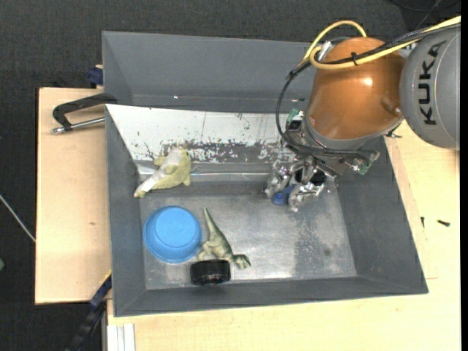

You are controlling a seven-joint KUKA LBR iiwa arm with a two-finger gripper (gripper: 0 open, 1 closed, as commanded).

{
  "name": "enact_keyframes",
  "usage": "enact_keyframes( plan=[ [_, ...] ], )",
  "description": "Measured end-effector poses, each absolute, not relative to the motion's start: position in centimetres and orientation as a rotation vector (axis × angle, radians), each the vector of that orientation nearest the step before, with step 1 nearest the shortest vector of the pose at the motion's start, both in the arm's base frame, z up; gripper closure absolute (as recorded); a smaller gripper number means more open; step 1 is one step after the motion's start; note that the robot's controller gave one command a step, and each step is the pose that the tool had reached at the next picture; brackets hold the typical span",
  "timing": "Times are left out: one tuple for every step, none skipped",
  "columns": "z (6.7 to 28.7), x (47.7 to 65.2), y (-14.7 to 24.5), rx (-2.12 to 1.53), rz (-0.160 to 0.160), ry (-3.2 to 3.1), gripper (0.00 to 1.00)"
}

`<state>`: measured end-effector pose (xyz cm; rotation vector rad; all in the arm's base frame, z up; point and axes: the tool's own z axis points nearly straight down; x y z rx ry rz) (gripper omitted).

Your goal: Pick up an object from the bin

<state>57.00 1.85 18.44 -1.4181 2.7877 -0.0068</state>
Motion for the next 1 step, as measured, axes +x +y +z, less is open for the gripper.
enact_keyframes(
  plan=[
    [25.81, 58.51, 0.82, -1.451, -0.008, 2.771, 1.00]
  ],
)
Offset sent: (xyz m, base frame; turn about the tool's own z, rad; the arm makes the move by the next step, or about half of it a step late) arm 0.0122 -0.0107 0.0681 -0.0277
